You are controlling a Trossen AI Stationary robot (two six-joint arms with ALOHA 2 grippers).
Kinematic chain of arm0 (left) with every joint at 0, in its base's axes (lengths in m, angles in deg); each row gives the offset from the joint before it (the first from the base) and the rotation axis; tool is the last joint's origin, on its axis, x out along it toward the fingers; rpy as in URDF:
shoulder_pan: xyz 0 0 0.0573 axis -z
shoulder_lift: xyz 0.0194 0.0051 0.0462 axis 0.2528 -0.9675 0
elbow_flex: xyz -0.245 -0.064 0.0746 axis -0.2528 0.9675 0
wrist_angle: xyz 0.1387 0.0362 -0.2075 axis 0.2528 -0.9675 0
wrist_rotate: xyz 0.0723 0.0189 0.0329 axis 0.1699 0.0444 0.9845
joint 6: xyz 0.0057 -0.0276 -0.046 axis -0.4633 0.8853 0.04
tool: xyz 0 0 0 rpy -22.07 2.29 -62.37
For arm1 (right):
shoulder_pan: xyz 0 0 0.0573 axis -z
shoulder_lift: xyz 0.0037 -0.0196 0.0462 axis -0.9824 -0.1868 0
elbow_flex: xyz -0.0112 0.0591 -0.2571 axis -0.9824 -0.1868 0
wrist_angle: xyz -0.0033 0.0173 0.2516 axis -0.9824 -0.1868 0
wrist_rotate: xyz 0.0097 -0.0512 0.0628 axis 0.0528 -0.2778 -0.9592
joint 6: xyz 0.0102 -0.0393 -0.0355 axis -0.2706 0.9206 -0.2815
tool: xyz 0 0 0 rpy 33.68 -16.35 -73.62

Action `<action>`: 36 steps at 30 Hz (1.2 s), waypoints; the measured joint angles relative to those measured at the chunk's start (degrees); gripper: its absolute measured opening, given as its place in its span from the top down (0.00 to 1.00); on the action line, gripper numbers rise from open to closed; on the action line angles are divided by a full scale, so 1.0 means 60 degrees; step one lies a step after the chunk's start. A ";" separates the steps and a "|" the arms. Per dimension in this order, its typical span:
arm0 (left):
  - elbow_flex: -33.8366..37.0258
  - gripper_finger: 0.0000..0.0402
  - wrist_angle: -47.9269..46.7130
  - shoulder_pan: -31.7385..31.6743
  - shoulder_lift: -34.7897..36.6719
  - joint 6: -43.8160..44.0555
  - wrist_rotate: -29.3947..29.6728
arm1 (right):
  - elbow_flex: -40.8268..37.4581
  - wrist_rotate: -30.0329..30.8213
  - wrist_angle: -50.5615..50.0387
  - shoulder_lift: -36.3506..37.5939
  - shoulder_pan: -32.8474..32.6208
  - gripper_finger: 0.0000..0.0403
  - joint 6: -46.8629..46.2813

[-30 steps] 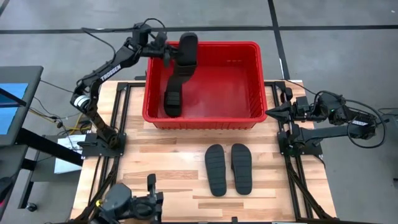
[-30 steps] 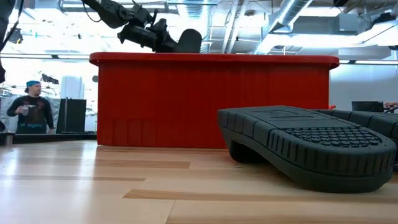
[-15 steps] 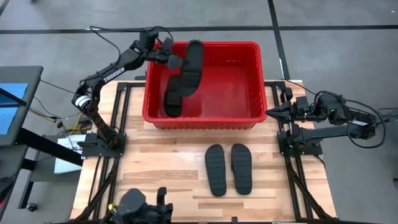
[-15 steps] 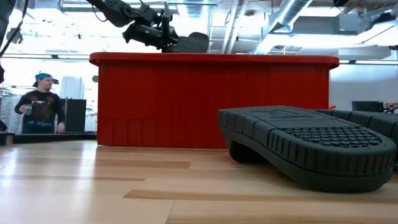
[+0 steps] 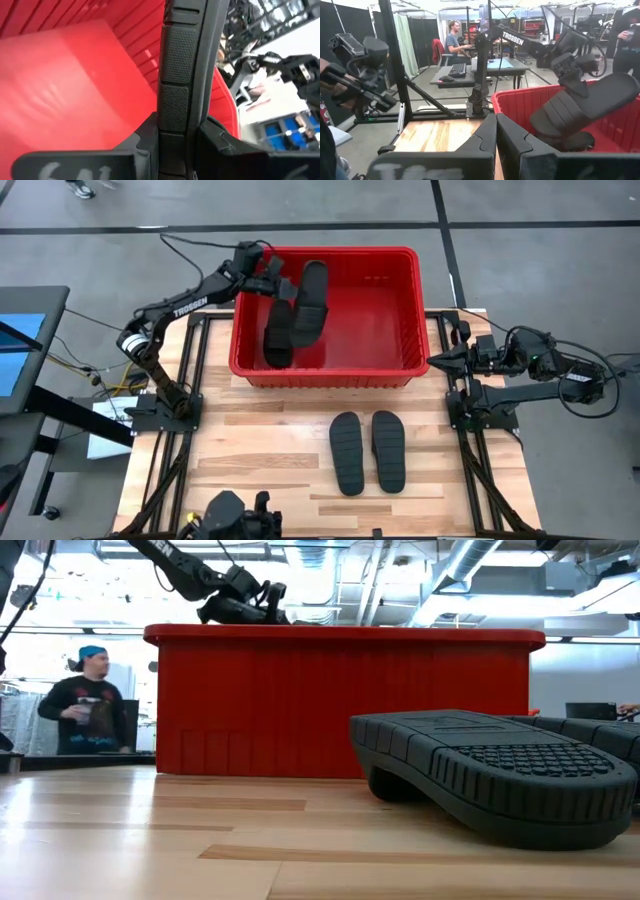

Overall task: Pick and place slides into bin
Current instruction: Put the black slide into the red bin

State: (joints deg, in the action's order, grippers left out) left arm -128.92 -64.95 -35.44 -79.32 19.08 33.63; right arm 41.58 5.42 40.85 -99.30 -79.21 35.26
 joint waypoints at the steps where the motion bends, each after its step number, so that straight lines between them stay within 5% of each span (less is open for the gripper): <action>1: 0.0065 0.83 0.0119 0.0000 -0.0003 0.0139 0.0033 | 0.0000 0.0000 0.0000 0.0000 0.0002 1.00 0.0000; 13: 0.0090 0.83 -0.0561 0.0083 -0.0059 -0.0447 0.0934 | 0.0000 0.0000 0.0000 0.0000 -0.0001 1.00 0.0000; 36: 0.0086 0.83 -0.0025 0.0166 -0.1111 -0.0791 0.0320 | 0.0000 0.0000 0.0003 0.0000 -0.0001 1.00 0.0000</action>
State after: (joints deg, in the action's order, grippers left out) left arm -128.40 -65.10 -34.44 -85.99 14.33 35.55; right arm 41.58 5.42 40.87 -99.30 -79.22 35.26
